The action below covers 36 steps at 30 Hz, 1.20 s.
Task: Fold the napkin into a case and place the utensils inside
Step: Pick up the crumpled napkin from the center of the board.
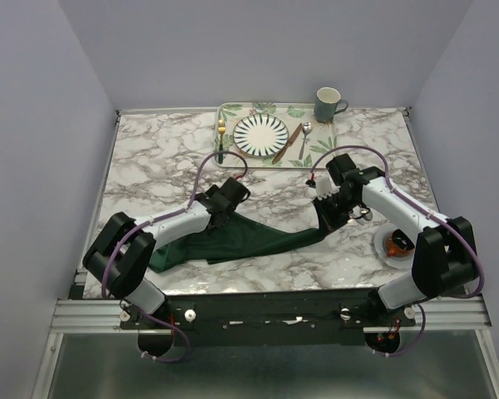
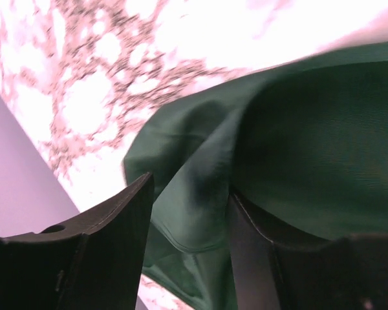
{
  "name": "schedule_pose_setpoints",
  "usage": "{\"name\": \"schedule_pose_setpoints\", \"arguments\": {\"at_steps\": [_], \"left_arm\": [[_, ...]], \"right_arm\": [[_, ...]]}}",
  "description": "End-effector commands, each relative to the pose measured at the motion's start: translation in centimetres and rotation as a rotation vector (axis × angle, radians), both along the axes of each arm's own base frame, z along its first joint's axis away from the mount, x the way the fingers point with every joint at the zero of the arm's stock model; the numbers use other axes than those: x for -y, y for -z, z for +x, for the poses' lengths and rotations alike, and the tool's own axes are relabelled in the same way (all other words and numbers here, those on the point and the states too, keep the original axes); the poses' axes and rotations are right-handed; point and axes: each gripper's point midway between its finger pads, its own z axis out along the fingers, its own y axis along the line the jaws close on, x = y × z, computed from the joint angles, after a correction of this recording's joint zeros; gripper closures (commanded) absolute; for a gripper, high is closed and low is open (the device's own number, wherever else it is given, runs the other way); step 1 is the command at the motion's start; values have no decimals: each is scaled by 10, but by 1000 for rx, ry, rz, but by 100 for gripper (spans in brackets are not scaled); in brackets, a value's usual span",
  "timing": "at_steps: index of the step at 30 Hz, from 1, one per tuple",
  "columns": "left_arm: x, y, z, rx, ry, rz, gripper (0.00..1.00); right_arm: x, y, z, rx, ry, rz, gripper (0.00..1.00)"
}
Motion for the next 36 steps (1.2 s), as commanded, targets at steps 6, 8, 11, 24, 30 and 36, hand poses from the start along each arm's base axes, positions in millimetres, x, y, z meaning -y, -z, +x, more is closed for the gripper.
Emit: {"name": "schedule_pose_setpoints", "arguments": {"at_steps": [6, 8, 11, 24, 30, 36], "left_arm": [[-31, -10, 5, -75, -43, -104, 50], [-26, -6, 6, -117, -16, -154, 55], [-23, -5, 11, -148, -1, -209, 63], [-27, -13, 44, -132, 43, -250, 68], [-26, -2, 50, -174, 39, -274, 74], [-35, -19, 61, -141, 0, -330, 100]], "right_arm": [[3, -4, -1, 12, 10, -16, 99], [3, -4, -1, 11, 9, -17, 99], [3, -3, -1, 9, 8, -19, 99], [2, -4, 0, 11, 7, -15, 99], [3, -5, 1, 18, 2, -18, 99], [6, -11, 11, 58, 10, -41, 100]]}}
